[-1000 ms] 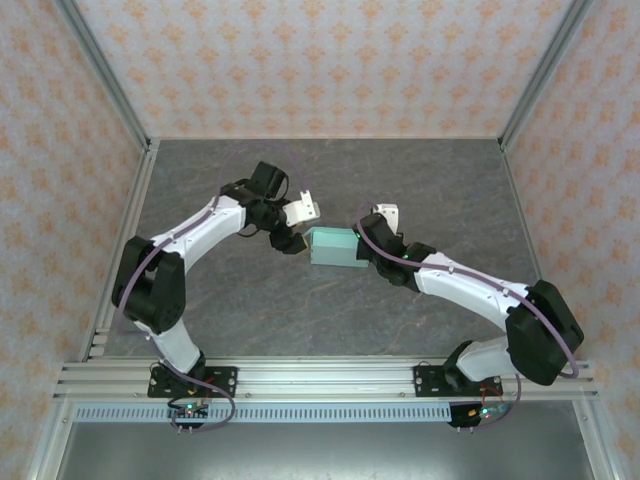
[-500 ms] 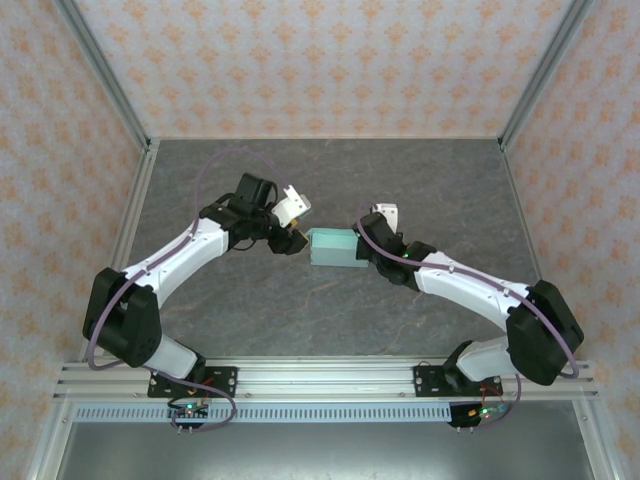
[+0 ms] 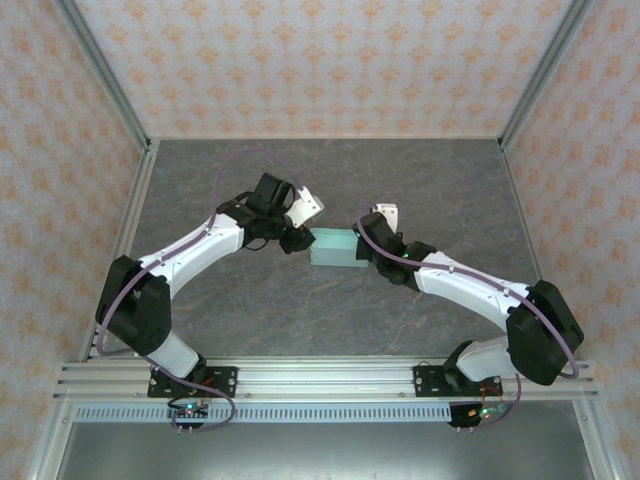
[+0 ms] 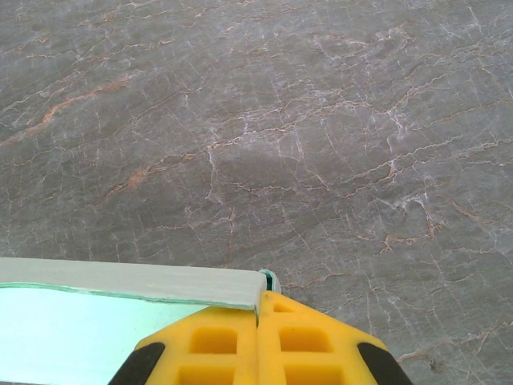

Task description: Fold the paper box

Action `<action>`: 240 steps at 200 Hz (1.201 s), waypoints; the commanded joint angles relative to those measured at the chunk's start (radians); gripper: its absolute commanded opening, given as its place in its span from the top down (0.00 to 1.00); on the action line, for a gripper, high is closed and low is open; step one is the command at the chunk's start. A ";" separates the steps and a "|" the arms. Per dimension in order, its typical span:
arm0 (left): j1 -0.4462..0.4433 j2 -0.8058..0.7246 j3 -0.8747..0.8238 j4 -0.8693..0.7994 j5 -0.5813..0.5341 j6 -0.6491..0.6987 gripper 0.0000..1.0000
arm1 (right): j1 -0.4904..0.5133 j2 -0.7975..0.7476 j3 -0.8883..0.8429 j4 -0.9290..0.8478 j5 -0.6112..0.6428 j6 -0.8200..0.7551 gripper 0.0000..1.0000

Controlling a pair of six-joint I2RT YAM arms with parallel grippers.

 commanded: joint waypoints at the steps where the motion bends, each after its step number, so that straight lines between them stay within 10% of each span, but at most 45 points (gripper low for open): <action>1: -0.010 0.011 0.041 -0.036 -0.036 -0.007 0.74 | 0.010 -0.012 0.014 -0.041 -0.006 -0.003 1.00; 111: -0.028 0.036 0.053 -0.034 -0.063 -0.051 0.92 | 0.014 -0.009 0.011 -0.035 -0.006 -0.001 1.00; 240: -0.028 0.049 0.062 -0.083 -0.104 -0.051 0.85 | 0.018 -0.007 0.011 -0.035 0.002 -0.001 1.00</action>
